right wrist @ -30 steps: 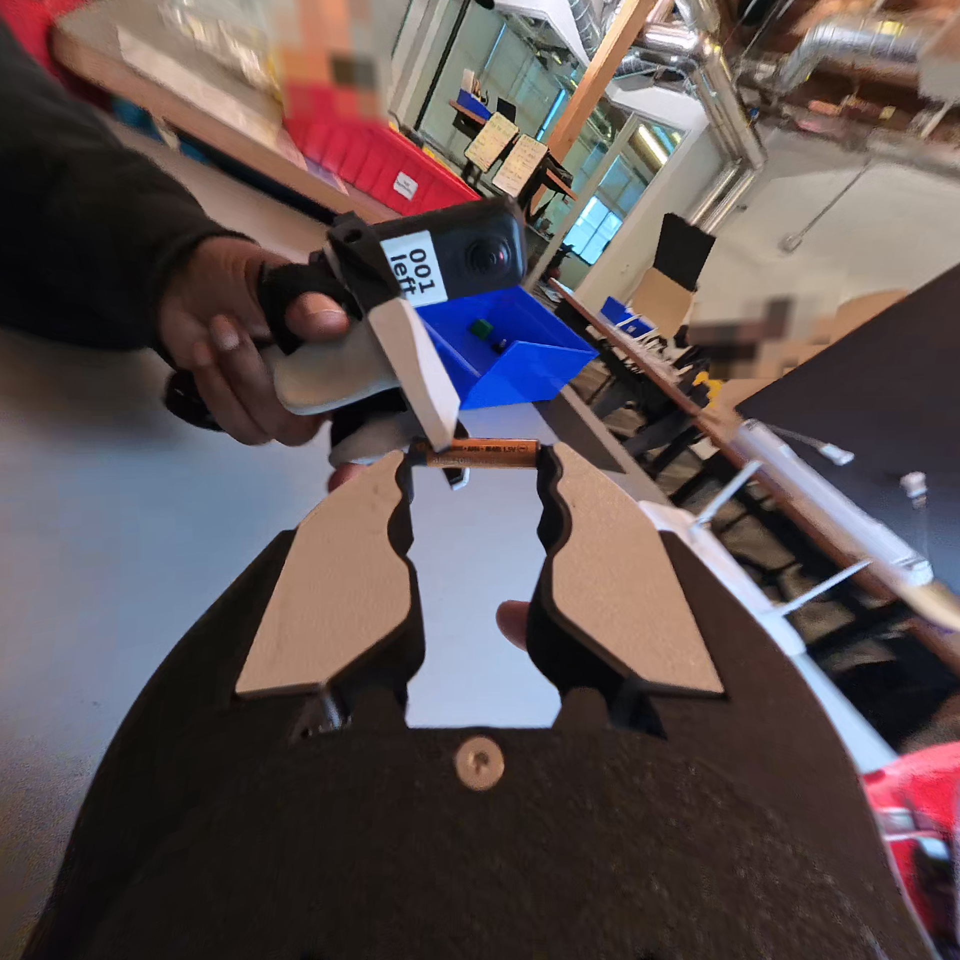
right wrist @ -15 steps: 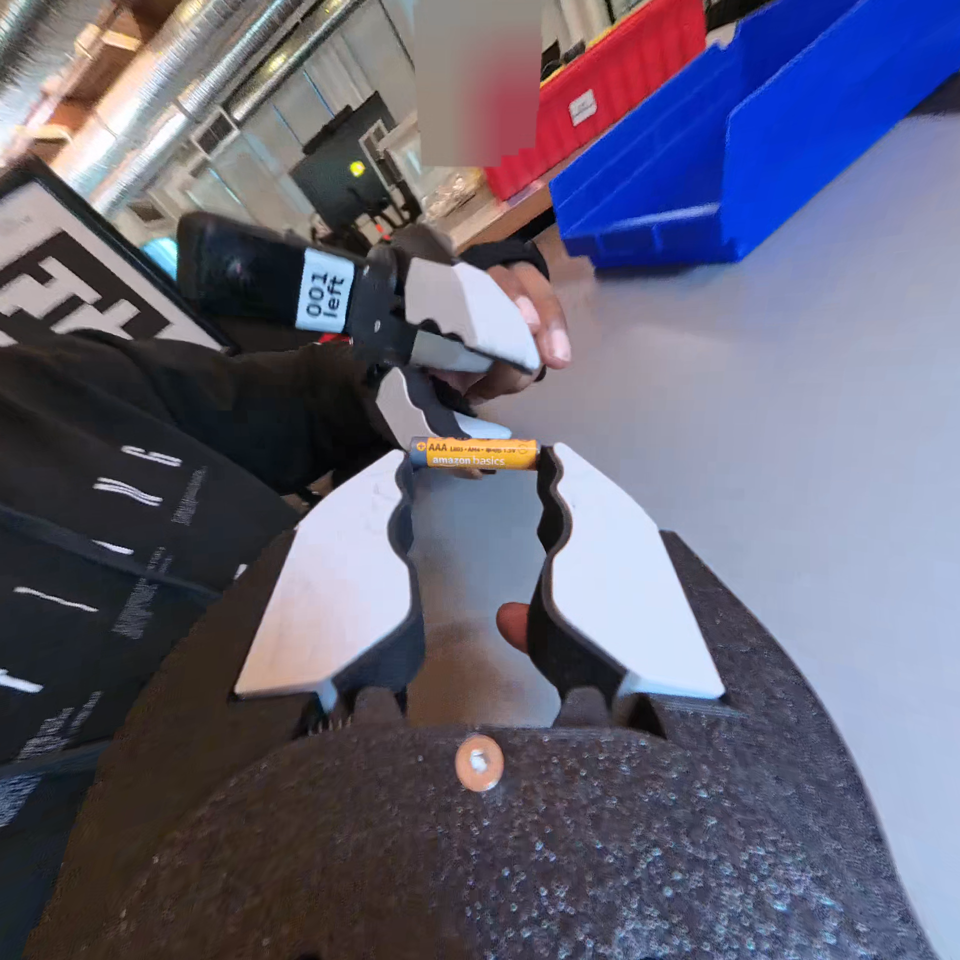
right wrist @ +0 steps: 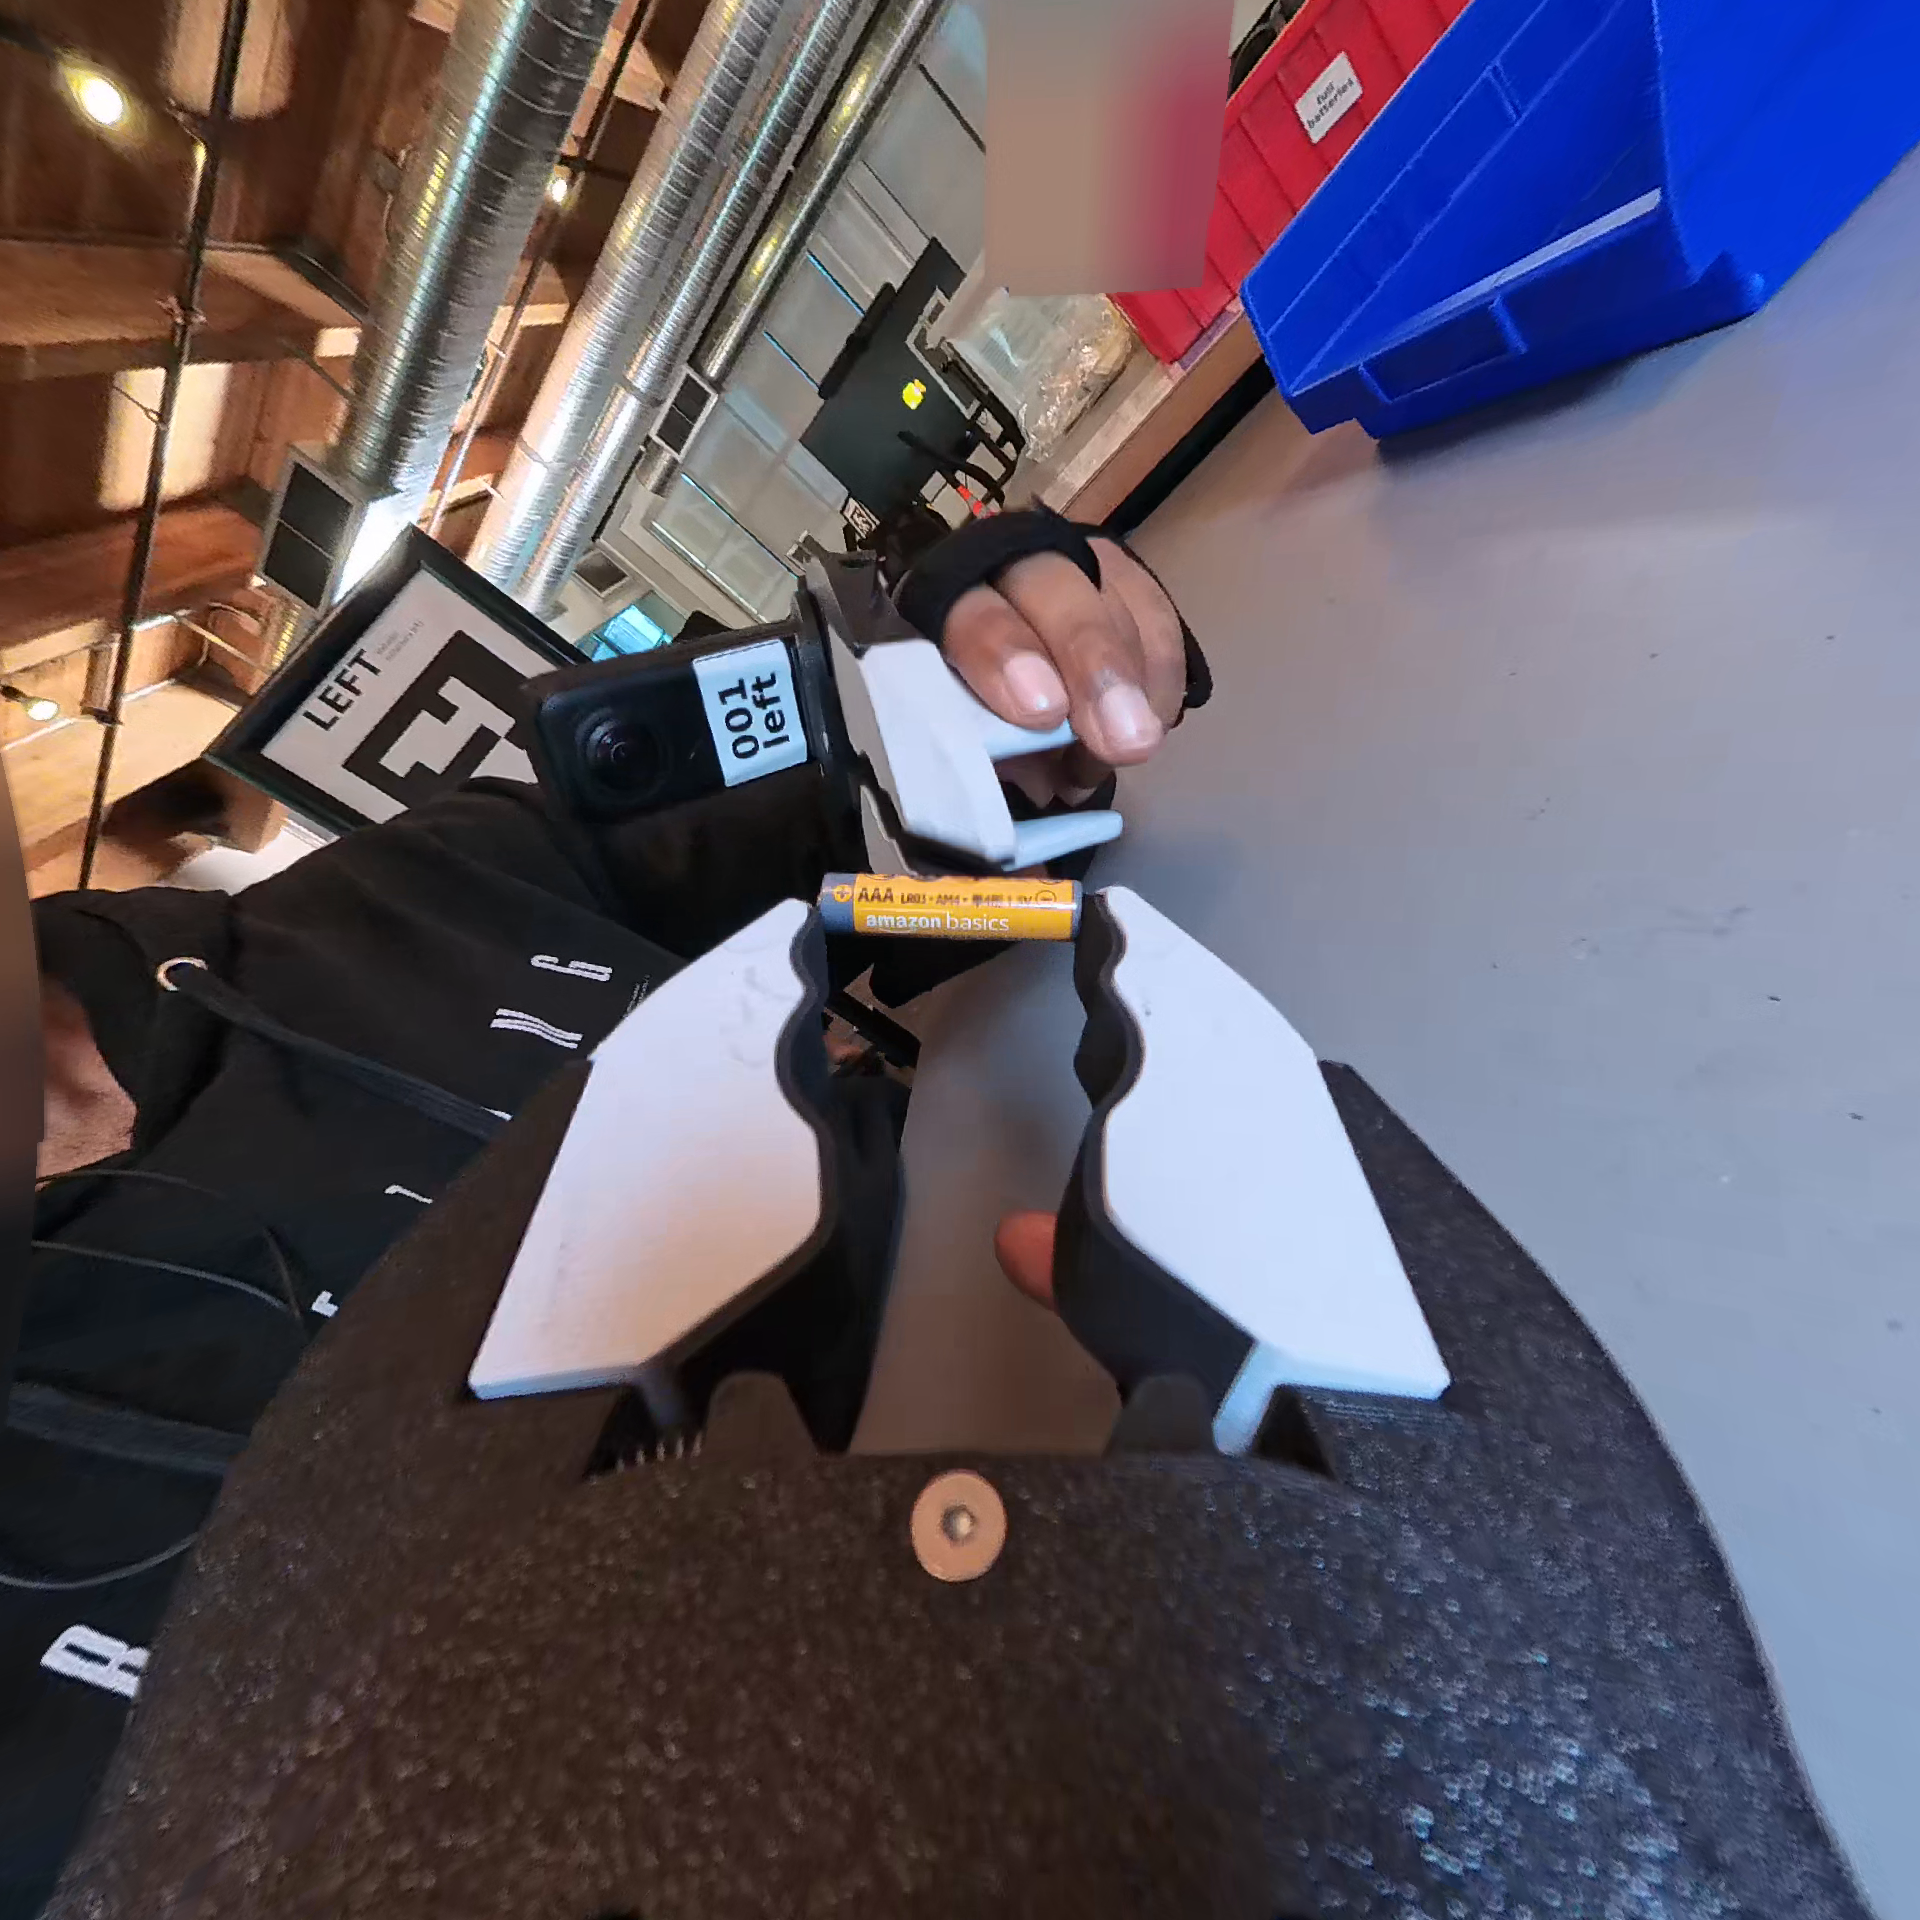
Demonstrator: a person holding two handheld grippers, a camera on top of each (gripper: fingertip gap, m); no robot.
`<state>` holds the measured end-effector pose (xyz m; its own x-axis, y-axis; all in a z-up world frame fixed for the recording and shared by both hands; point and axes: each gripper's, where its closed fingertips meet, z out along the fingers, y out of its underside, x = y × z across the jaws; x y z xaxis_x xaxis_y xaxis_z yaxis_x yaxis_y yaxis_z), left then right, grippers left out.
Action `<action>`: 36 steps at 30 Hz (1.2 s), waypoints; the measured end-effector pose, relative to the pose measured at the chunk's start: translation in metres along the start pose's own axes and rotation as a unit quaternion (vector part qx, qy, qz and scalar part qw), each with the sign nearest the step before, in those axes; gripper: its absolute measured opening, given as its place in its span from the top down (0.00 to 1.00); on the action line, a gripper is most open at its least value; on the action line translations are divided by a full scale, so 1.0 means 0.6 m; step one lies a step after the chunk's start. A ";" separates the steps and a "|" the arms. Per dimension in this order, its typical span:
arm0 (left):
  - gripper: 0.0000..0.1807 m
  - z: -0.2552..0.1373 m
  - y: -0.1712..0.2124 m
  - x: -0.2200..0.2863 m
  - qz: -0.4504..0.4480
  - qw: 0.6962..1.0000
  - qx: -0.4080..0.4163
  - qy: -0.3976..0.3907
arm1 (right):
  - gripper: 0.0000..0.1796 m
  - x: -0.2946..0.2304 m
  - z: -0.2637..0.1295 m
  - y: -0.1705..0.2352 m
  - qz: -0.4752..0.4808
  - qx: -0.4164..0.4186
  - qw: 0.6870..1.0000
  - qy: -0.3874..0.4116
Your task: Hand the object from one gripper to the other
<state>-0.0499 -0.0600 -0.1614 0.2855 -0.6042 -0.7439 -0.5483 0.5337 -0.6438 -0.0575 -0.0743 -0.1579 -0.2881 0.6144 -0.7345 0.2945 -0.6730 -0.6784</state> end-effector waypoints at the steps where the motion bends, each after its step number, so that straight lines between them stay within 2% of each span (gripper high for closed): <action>1: 0.95 0.000 -0.001 -0.001 -0.001 1.000 0.002 -0.003 | 0.74 0.001 -0.001 0.000 0.001 0.000 1.000 0.002; 2: 0.90 0.001 -0.002 -0.001 -0.005 1.000 0.003 -0.001 | 0.74 0.002 -0.001 0.000 0.003 0.001 1.000 0.002; 5: 0.88 0.002 -0.002 0.002 -0.004 1.000 0.003 0.003 | 0.74 -0.001 0.001 0.001 0.008 0.000 1.000 -0.005; 9: 0.94 0.002 -0.005 0.007 -0.009 1.000 0.006 0.011 | 0.74 -0.002 0.006 0.004 0.019 -0.001 1.000 -0.014; 13: 0.94 0.002 -0.004 0.008 -0.021 1.000 0.006 0.019 | 0.74 0.000 0.005 0.006 0.027 -0.002 0.999 -0.018; 16: 0.95 0.003 -0.005 -0.002 -0.096 0.995 0.015 0.031 | 0.74 -0.002 0.003 -0.007 0.010 0.020 1.000 -0.019; 19: 0.95 0.000 -0.003 -0.023 -0.257 0.964 0.034 0.061 | 0.71 0.005 -0.013 -0.039 -0.127 0.062 0.988 0.058; 21: 0.95 -0.002 0.001 -0.036 -0.374 0.922 0.049 0.089 | 0.70 0.007 -0.028 -0.055 -0.248 0.068 0.957 0.130; 24: 0.95 -0.001 0.007 -0.031 -0.521 0.836 0.054 0.162 | 0.71 0.007 -0.039 -0.059 -0.438 0.040 0.869 0.226; 27: 0.95 0.003 0.013 -0.015 -0.610 0.761 0.046 0.217 | 0.72 0.017 -0.036 -0.043 -0.568 -0.031 0.773 0.283; 29: 0.95 0.005 0.015 -0.003 -0.640 0.728 0.038 0.242 | 0.71 0.026 -0.032 -0.031 -0.612 -0.068 0.729 0.298; 32: 0.95 0.008 0.017 0.016 -0.657 0.704 0.019 0.269 | 0.71 0.035 -0.026 -0.019 -0.644 -0.096 0.695 0.306; 36: 0.95 0.011 0.022 0.034 -0.666 0.688 -0.002 0.288 | 0.71 0.044 -0.015 -0.001 -0.657 -0.126 0.681 0.299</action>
<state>-0.0462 -0.0615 -0.1859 0.1786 -0.6896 0.7018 -0.1044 -0.7225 -0.6834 -0.0571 -0.0538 -0.1770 -0.0532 0.7268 0.6848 0.3087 0.6641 -0.6809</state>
